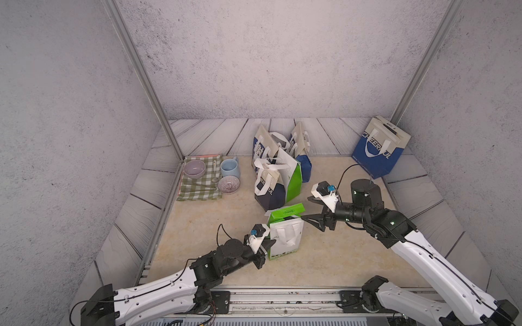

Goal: Open the takeout bag
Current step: Open the takeout bag at the center of the board, then pick up the takeout bag at the center of the board.

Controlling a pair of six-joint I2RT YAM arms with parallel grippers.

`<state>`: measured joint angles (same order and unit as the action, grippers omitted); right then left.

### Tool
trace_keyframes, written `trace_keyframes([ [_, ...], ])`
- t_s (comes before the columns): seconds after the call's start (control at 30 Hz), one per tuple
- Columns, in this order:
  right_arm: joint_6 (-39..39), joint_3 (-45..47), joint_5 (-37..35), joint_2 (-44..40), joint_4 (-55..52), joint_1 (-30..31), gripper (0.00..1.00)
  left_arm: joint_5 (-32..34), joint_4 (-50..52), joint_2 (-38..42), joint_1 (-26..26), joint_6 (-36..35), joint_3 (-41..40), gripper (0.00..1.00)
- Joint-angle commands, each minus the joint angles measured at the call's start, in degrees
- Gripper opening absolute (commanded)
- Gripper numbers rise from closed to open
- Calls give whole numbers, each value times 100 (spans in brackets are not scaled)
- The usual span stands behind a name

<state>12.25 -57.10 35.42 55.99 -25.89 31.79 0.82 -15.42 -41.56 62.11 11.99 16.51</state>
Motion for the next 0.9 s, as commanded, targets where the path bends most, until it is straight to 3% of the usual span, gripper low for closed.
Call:
trace_keyframes([
  [0.0,-147,259,596,-53,326,2,80,6,-72,44,-29,-31,-63,0],
  [0.3,-496,543,976,301,737,138,79,-40,-102,17,-36,-39,-53,0],
  [0.57,-625,682,1171,576,1014,283,62,-29,-117,21,-40,-21,-43,0],
  [0.67,-706,727,1096,591,1199,288,47,1,-84,32,-38,-4,-12,0],
  [0.8,-689,694,1066,519,1258,284,11,103,120,97,-39,22,74,0],
  [0.83,-689,685,1061,485,1241,290,2,169,208,127,-39,47,112,2],
  [0.87,-628,646,1061,438,1146,284,0,257,351,177,-40,73,172,13],
])
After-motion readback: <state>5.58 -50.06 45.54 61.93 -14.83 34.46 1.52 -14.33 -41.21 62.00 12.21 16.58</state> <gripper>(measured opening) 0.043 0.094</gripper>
